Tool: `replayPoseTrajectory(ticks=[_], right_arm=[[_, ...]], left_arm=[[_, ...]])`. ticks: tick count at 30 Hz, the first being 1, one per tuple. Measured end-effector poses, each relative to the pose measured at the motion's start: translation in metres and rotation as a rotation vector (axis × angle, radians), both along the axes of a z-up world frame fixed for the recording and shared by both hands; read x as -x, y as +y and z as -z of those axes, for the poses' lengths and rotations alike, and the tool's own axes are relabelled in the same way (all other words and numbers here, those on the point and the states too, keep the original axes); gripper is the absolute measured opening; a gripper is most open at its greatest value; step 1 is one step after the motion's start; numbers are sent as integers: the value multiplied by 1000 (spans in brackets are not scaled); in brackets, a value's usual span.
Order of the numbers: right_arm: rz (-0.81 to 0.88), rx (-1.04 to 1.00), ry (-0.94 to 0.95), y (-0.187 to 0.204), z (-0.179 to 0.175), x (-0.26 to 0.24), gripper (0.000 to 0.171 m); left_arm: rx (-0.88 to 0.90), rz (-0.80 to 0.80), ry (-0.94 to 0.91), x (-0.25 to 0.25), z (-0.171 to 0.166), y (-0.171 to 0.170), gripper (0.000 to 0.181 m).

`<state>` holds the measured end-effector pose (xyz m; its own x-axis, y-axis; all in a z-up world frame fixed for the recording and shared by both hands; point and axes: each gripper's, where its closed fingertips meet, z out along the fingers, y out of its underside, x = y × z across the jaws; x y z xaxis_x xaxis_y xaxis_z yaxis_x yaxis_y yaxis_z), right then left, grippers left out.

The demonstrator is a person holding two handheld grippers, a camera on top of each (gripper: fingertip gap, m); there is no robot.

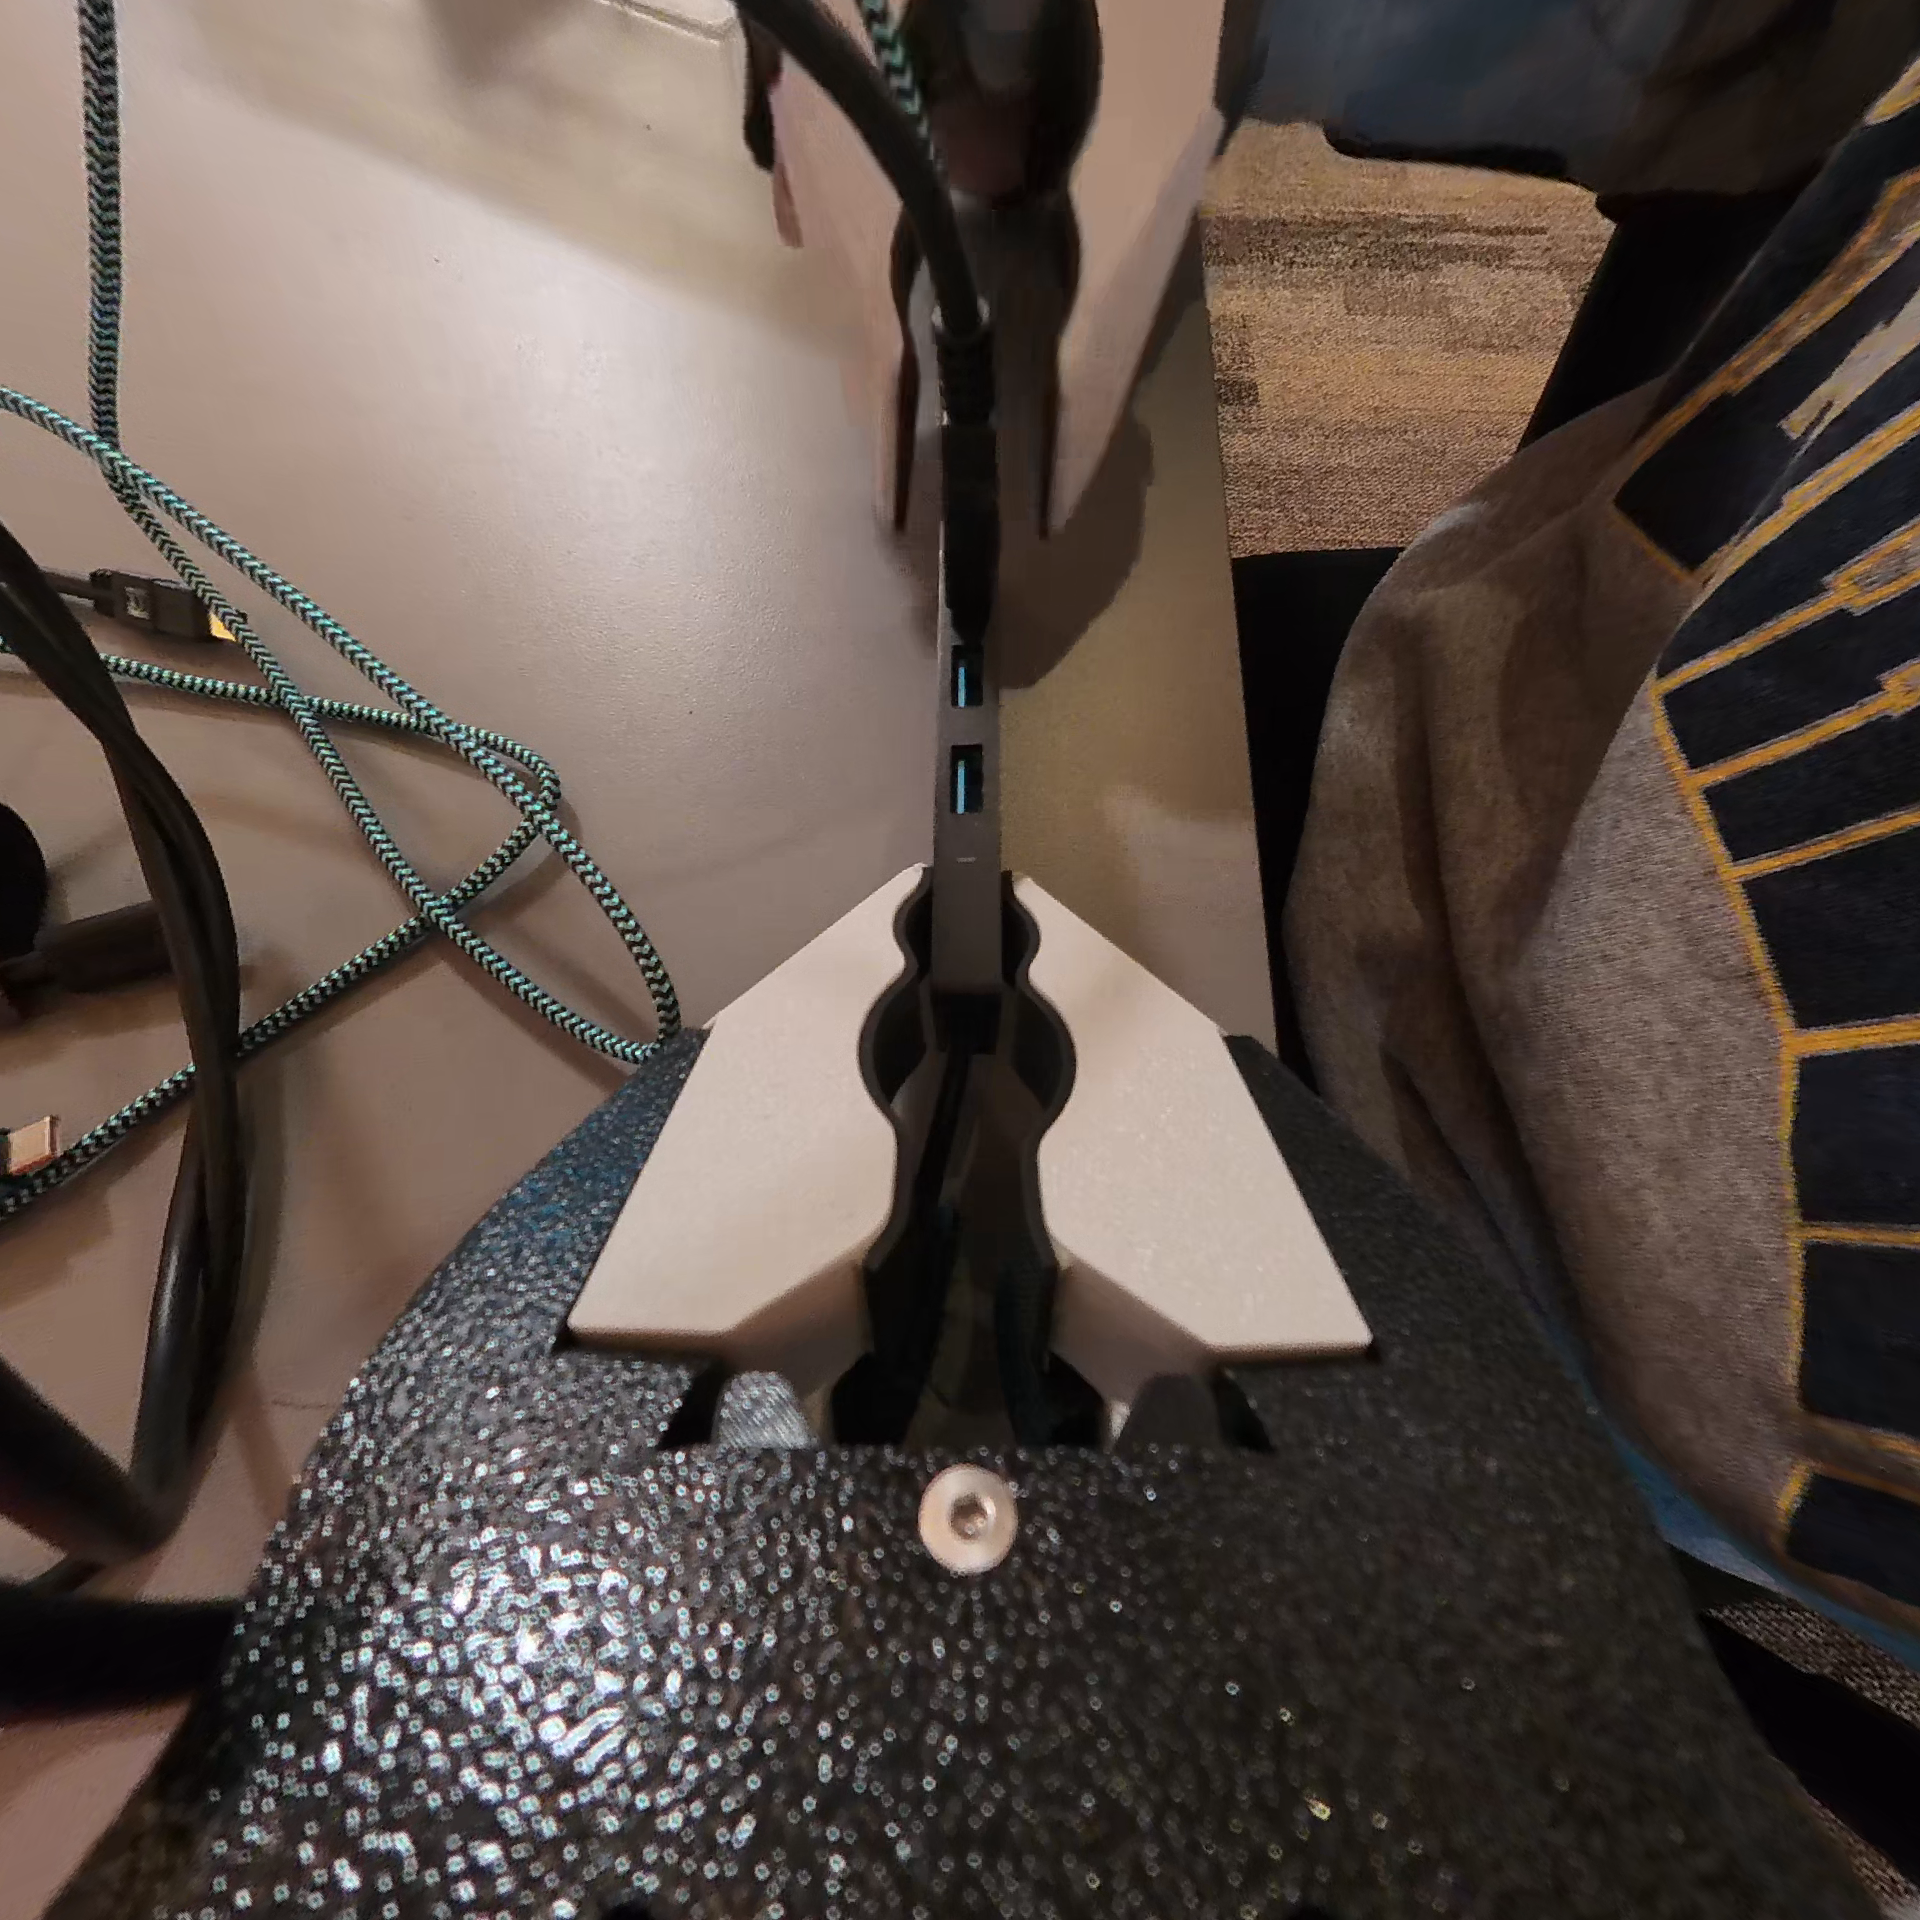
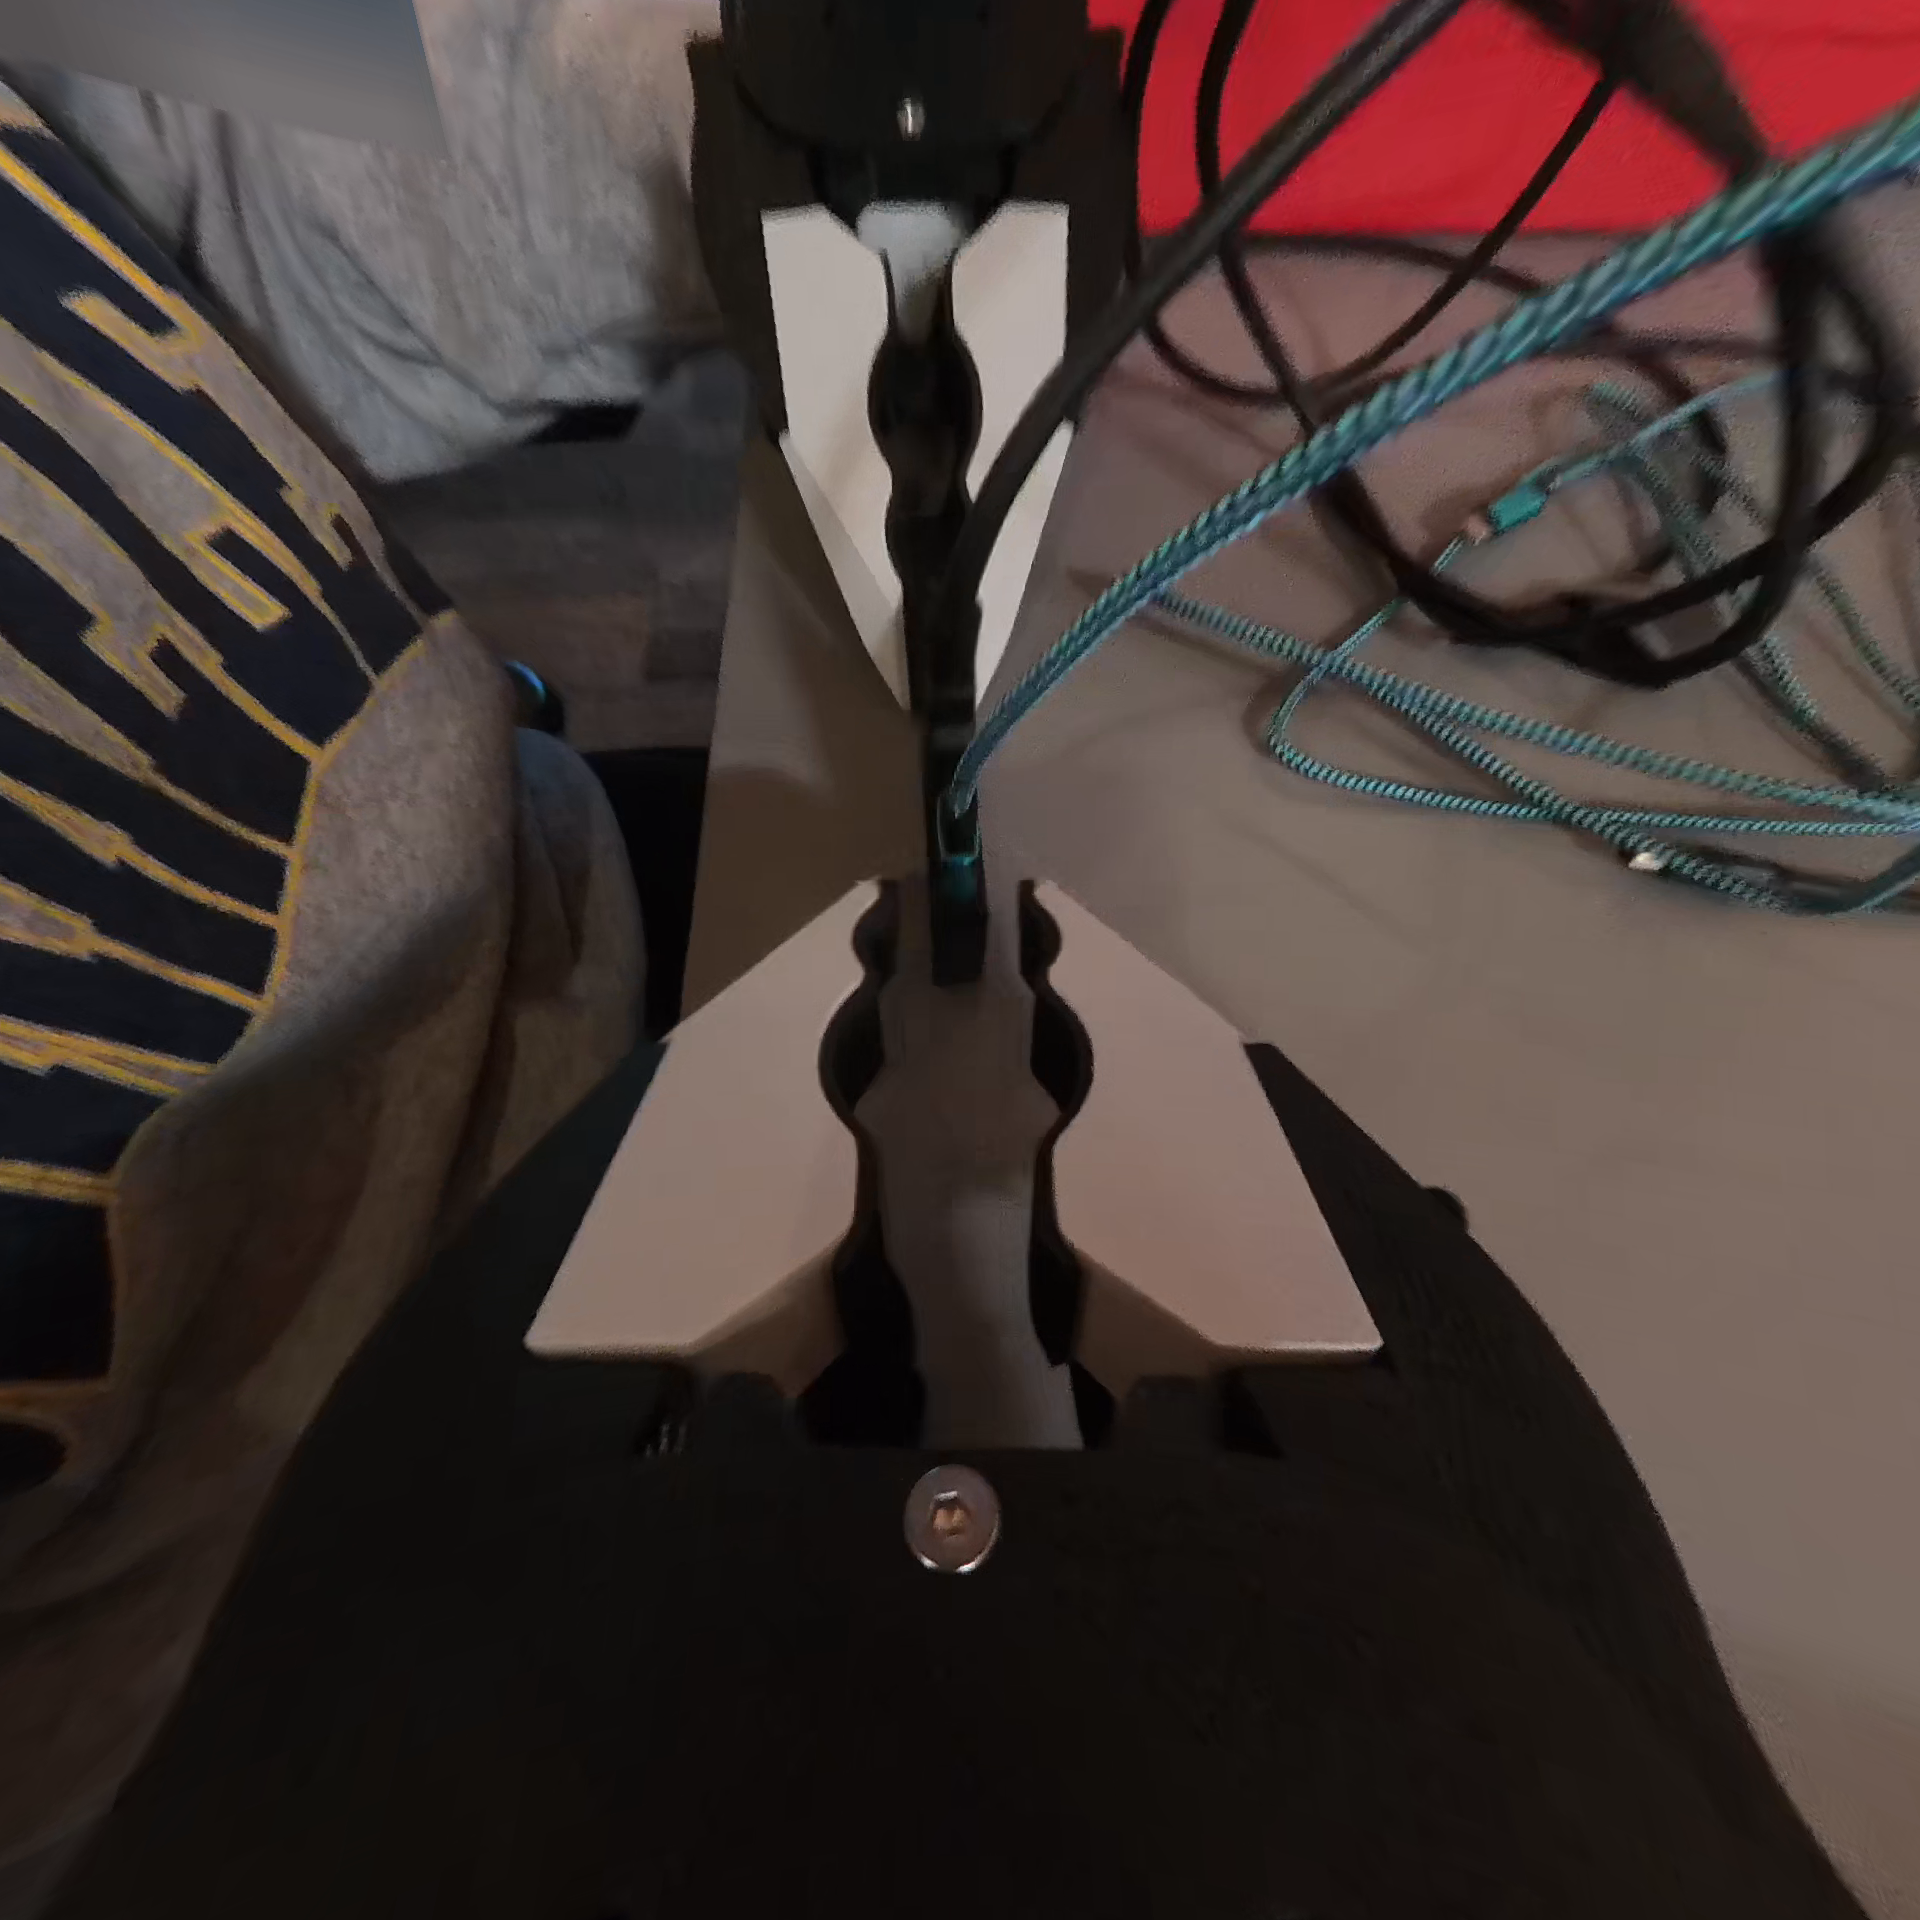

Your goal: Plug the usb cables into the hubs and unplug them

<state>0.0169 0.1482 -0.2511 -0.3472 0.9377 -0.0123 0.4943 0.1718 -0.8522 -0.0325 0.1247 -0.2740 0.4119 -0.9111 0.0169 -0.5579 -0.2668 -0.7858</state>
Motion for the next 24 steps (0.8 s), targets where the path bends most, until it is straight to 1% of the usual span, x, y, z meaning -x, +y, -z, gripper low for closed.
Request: replayPoseTrajectory(ticks=[3, 5, 7, 10, 12, 13, 16, 19, 22, 24], right_arm=[[2, -37, -42, -5, 11, 2, 40], [2, -20, -41, -9, 10, 7, 38], [-4, -24, -63, -11, 13, 10, 33], [2, -64, -13, -10, 5, 13, 10], [4, -83, 21, -9, -5, 12, 9], [12, -107, 43, -8, -11, 12, 9], [84, -206, 118, 8, -43, 9, 9], [171, -362, 203, 34, -95, 1, 8], [252, -628, 224, 65, -148, -8, 8], [291, -789, 227, 83, -183, -11, 9]], left_arm=[[-1, 0, 0, 0, 0, 0, 9], [-19, -8, 4, 0, -1, 1, 9], [-76, -4, -12, -1, -6, 3, 8], [-127, 3, -72, -5, -18, 0, 8], [-182, -39, -112, -6, -29, 4, 11], [-220, -68, -141, -6, -37, 8, 20], [-335, -127, -201, 0, -68, 13, 48], [-482, -241, -335, 17, -122, 14, 76], [-575, -357, -391, 41, -167, 13, 77], [-634, -430, -398, 57, -185, 13, 77]])
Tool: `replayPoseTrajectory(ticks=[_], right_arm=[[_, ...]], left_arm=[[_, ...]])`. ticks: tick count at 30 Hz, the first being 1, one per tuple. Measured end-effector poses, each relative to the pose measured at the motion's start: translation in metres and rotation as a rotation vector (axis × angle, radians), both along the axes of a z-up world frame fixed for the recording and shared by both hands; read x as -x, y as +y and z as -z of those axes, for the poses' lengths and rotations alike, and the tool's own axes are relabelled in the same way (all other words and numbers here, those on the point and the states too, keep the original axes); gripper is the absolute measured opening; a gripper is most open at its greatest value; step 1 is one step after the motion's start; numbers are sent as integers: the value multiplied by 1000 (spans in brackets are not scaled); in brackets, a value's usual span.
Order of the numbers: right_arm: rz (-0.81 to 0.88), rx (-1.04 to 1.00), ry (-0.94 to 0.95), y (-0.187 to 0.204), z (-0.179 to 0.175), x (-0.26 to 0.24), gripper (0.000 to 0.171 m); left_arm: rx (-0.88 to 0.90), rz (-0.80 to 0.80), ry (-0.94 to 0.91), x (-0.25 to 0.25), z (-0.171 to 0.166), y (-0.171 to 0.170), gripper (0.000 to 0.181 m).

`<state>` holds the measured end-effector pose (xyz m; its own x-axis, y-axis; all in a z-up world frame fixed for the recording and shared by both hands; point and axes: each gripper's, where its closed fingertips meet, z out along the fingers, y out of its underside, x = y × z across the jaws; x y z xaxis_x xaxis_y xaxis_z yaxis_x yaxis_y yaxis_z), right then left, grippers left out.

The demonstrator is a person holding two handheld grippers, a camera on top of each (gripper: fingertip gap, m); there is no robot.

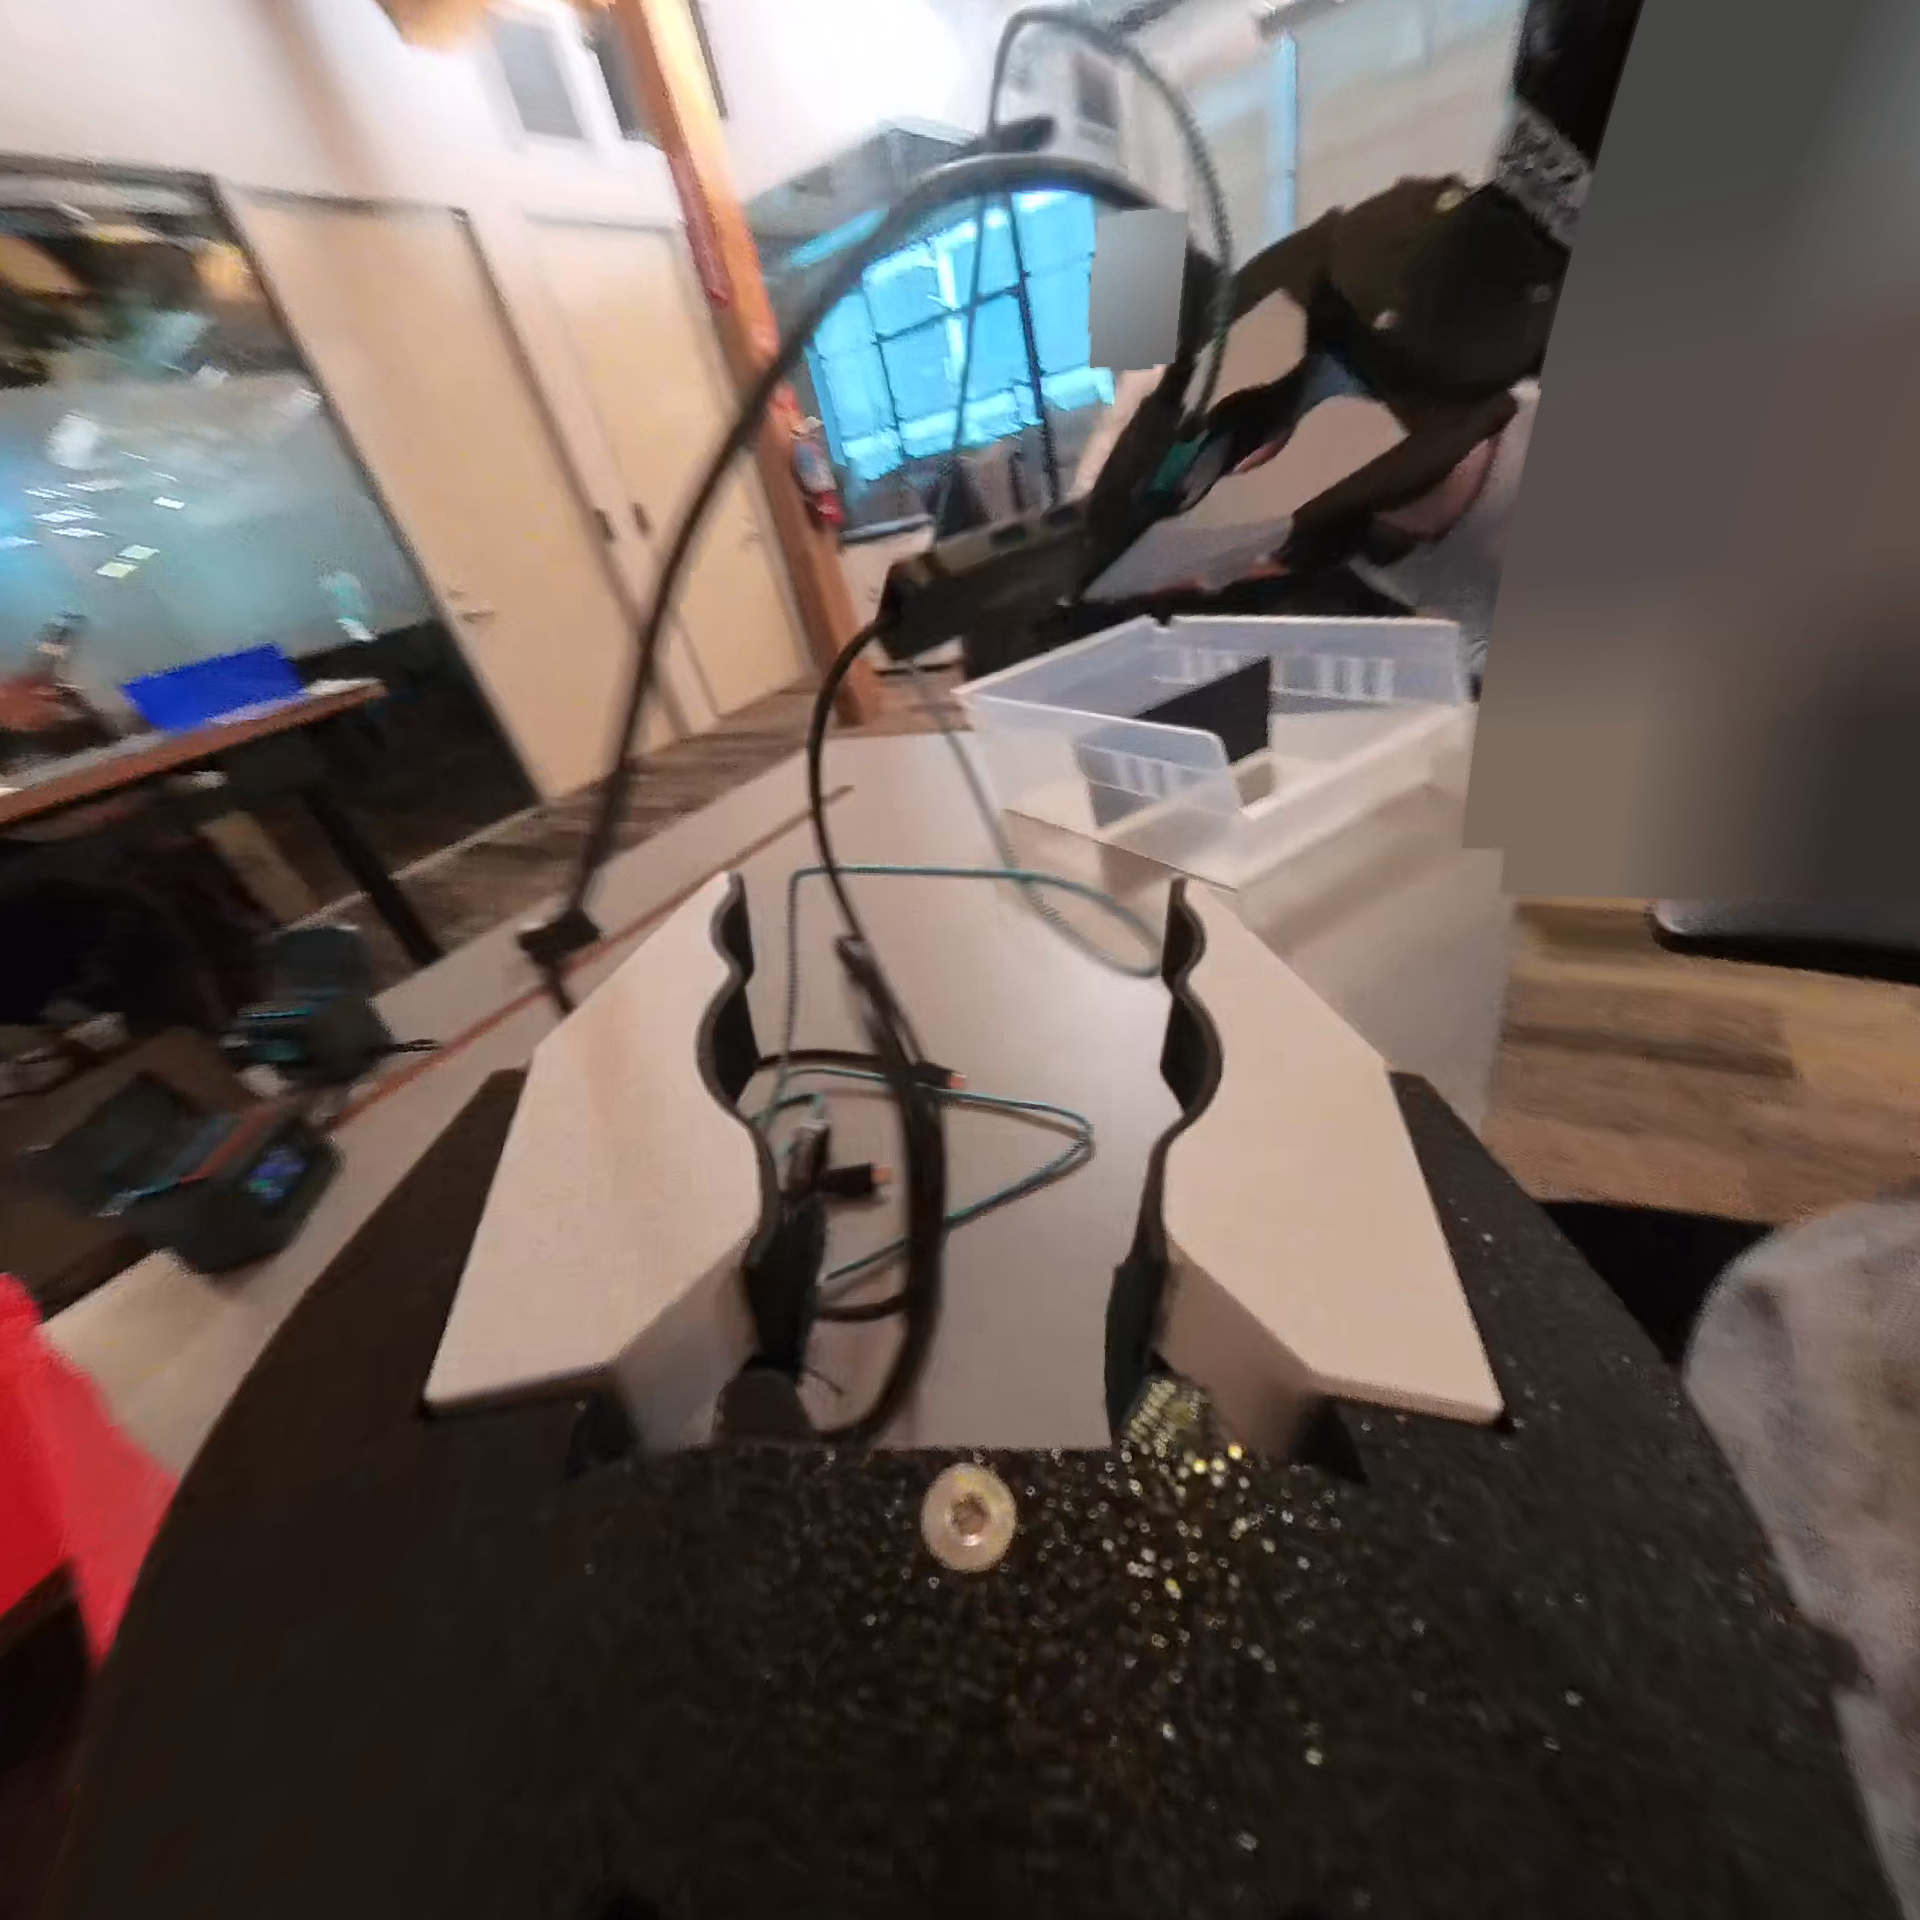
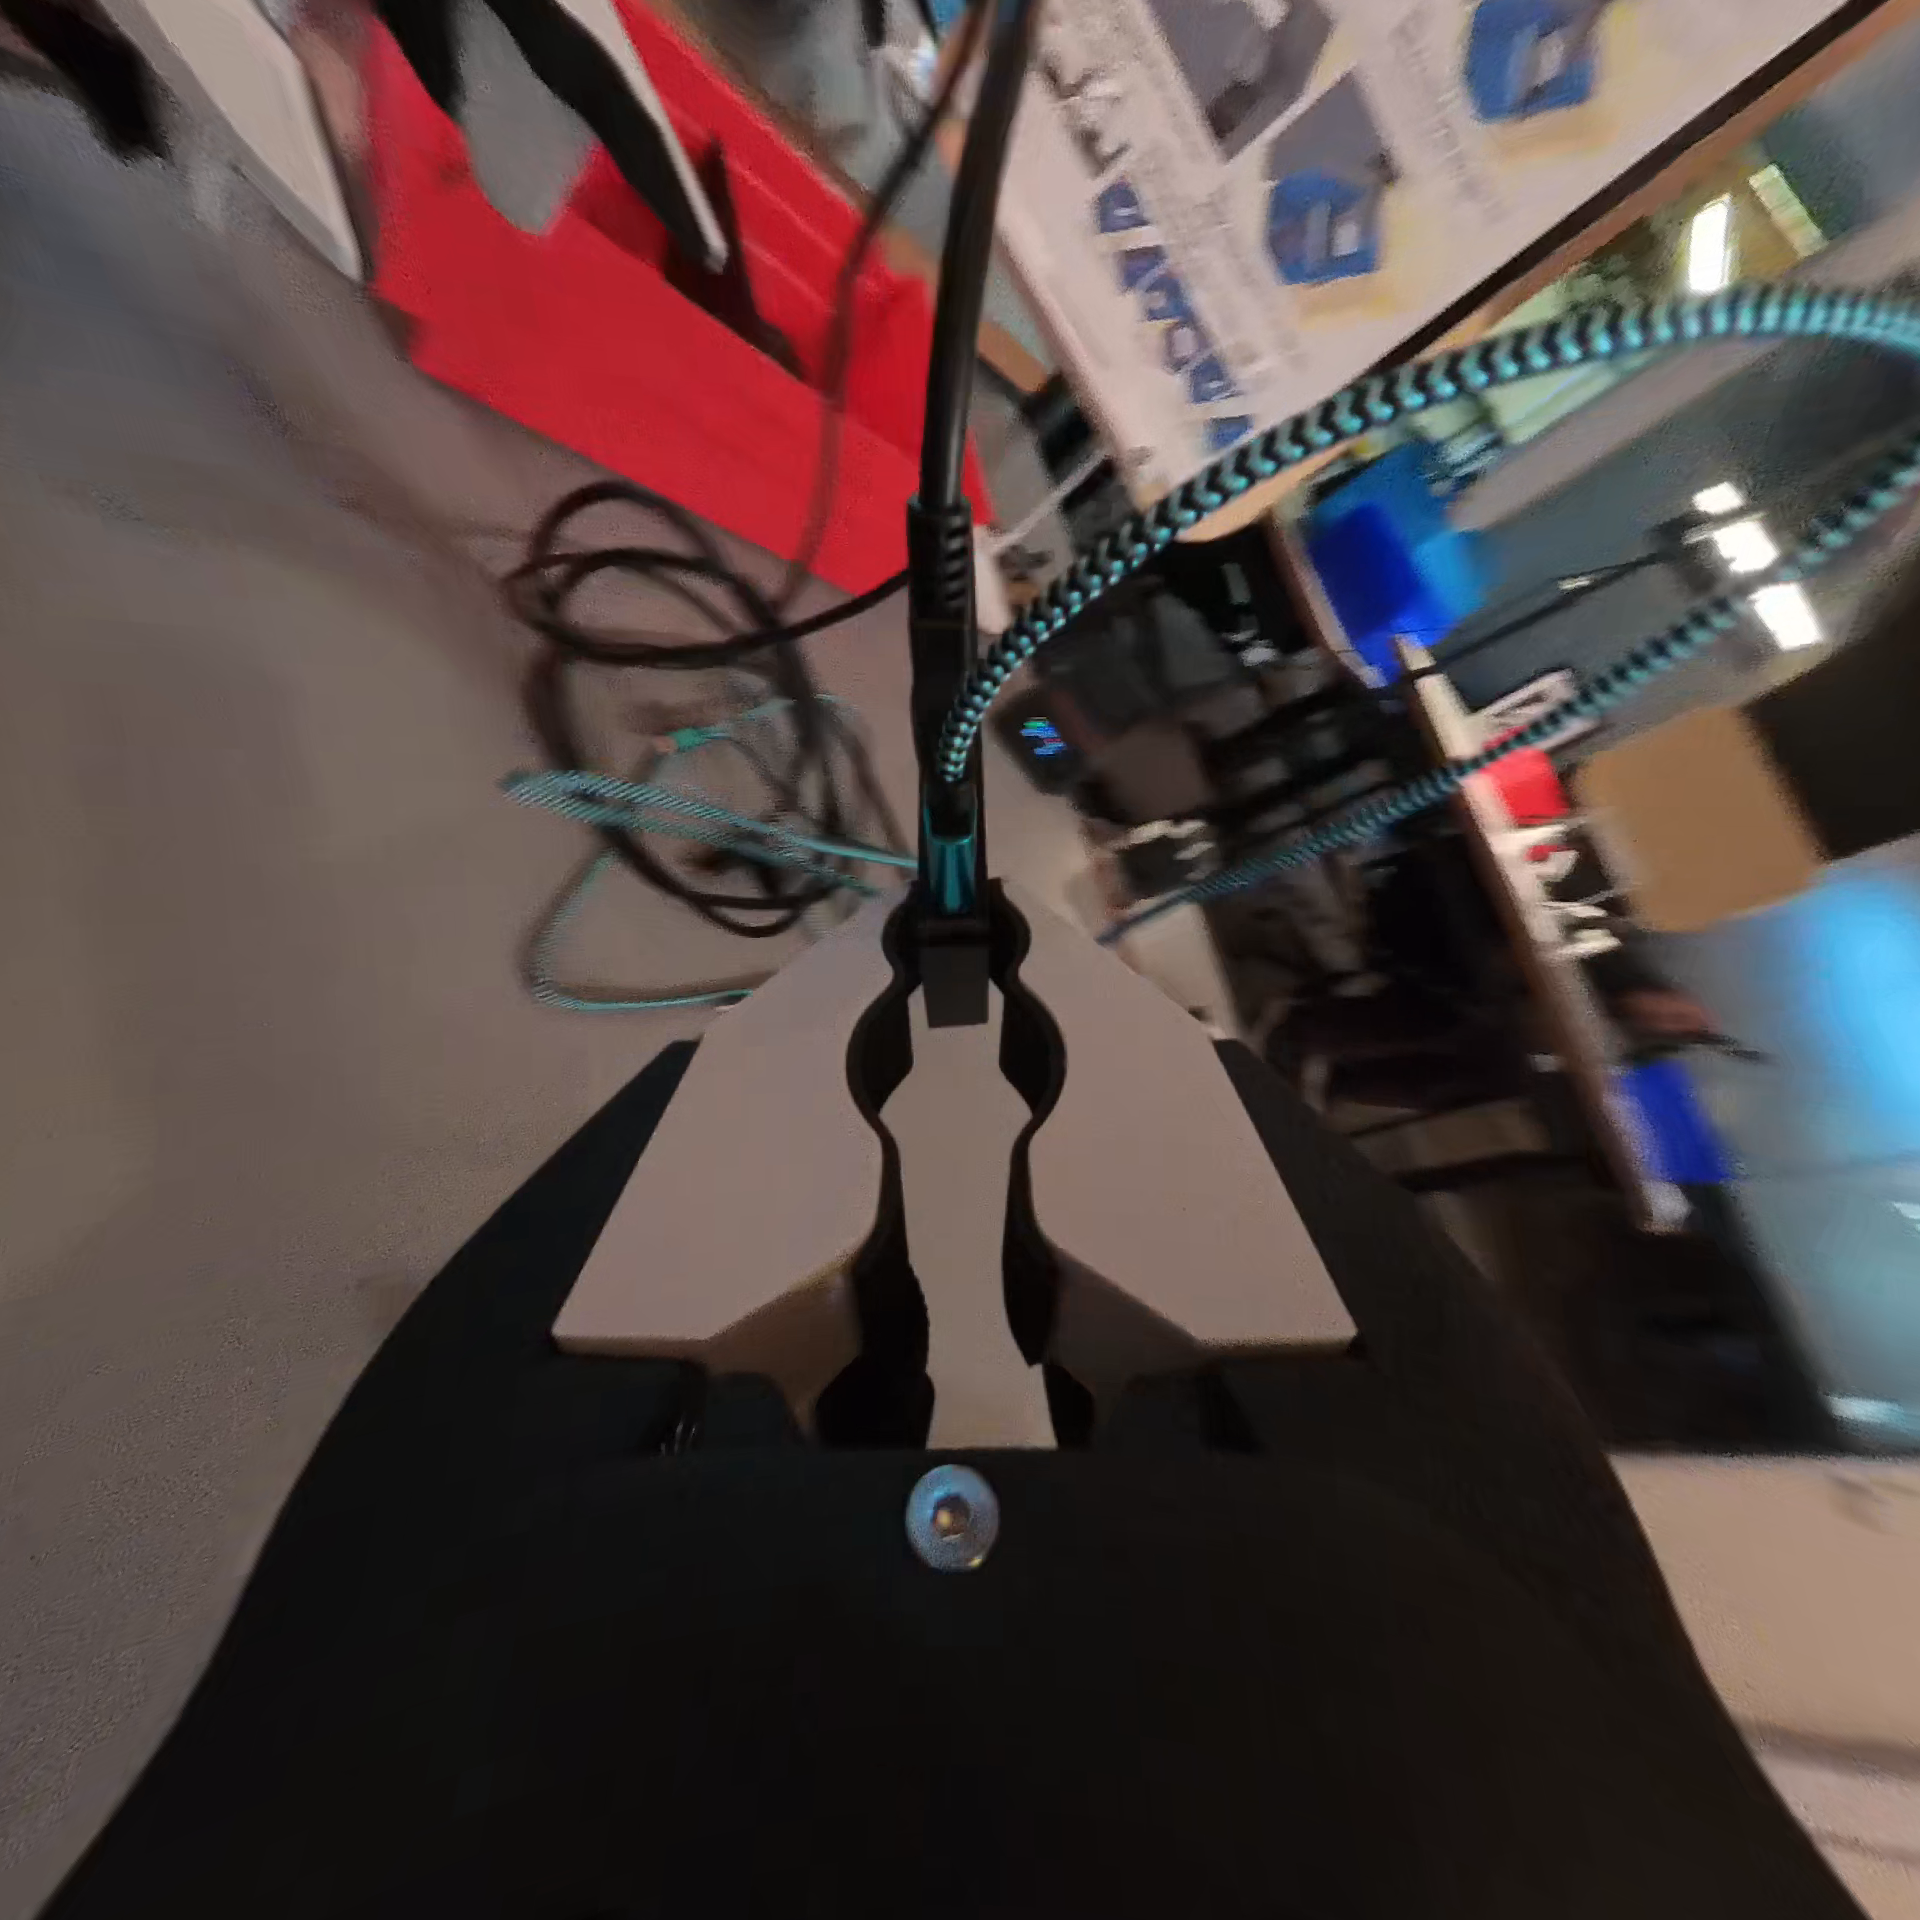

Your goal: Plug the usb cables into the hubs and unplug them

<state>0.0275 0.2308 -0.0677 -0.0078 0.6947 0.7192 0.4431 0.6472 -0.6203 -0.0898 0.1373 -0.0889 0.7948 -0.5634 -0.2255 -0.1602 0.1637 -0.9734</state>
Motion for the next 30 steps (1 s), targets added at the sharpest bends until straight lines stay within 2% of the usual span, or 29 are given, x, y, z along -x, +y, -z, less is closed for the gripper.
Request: replayPoseTrajectory(ticks=[3, 9, 15, 17, 21, 25, 28, 30], right_arm=[[34, -131, 29, 14, -54, 3, 9], [134, -322, 79, 42, -170, 12, 8], [260, -468, 32, 65, -276, 22, 9], [291, -491, 12, 70, -302, 25, 9], [332, -496, -26, 74, -328, 29, 9], [364, -505, -88, 80, -329, 30, 8], [376, -480, -102, 83, -327, 25, 8], [386, -459, -108, 85, -324, 17, 9]], left_arm=[[-41, -96, -5, 19, -8, 4, 76], [-32, -230, -62, 37, -2, 19, 78], [-70, -256, -97, 35, -17, 30, 82], [-41, -233, -93, 28, -15, 40, 91], [109, -197, -37, 2, 11, 77, 120], [124, -248, 228, -25, 48, 125, 121], [128, -298, 457, -28, 82, 159, 103], [50, -360, 578, -18, 90, 174, 67]])
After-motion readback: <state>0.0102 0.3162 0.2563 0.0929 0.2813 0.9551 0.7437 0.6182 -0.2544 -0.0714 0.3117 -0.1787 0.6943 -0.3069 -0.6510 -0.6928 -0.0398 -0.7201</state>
